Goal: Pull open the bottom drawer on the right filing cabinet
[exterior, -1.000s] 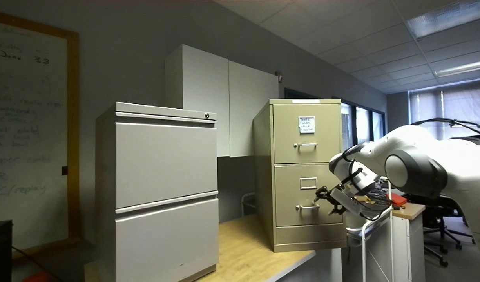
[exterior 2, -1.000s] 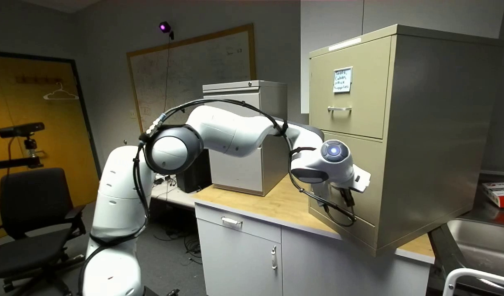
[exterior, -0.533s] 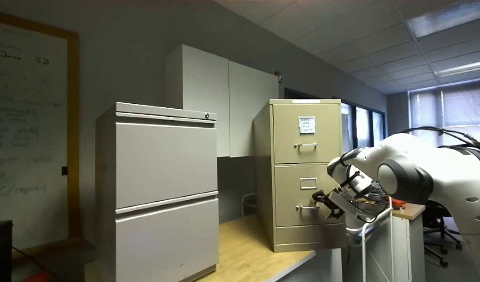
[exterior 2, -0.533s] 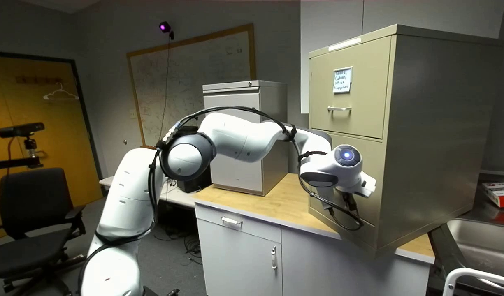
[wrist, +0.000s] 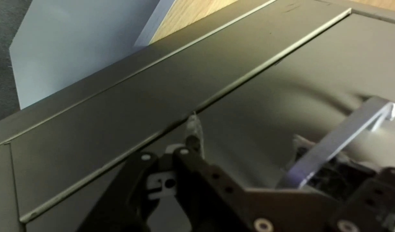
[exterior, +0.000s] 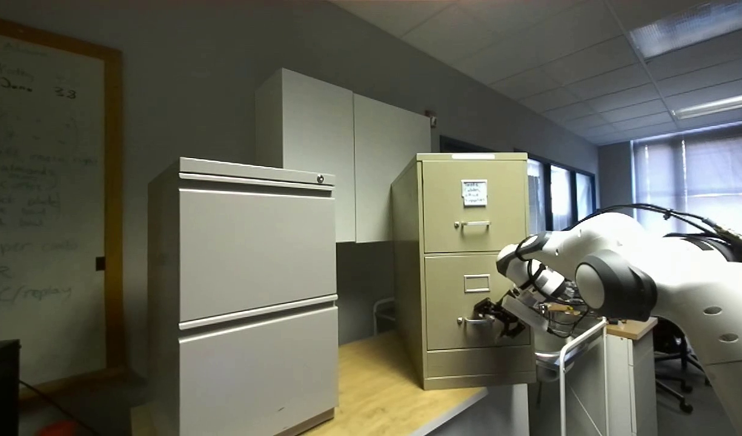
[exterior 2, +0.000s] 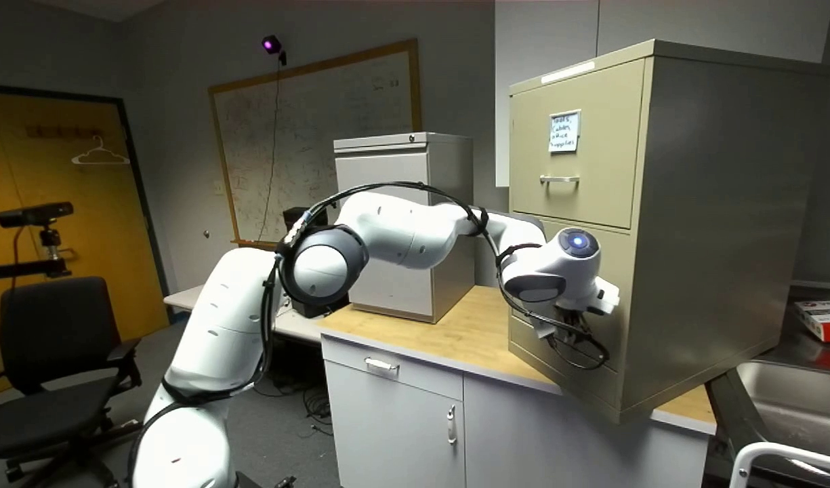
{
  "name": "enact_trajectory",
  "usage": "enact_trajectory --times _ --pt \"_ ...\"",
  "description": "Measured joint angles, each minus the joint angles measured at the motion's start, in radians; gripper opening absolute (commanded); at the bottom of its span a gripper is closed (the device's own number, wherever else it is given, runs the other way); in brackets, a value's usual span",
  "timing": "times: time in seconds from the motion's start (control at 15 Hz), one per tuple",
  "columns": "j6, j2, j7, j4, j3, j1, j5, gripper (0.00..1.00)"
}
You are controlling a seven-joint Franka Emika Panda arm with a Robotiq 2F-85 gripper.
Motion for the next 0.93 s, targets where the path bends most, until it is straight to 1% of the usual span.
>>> enact_trajectory --times 0.2,0.27,0.33,0.47,0.6,0.73,0.93 --pt "-0.012 -0.019 0.049 0.009 0.002 0.004 -0.073 0.19" --pt "-0.012 -0.027 0.069 0.010 0.002 0.008 -0.099 0.09" --pt "-0.011 -0.037 0.087 0.009 0.004 0.012 -0.125 0.03" --pt "0.000 -0.050 0.116 0.007 0.006 0.021 -0.173 0.05" --pt "0.016 -0.054 0.122 0.002 0.011 0.022 -0.206 0.02" --pt "0.028 -0.058 0.140 -0.002 0.012 0.026 -0.241 0.03" --pt "0.077 -0.072 0.164 -0.029 0.002 0.053 -0.310 0.04"
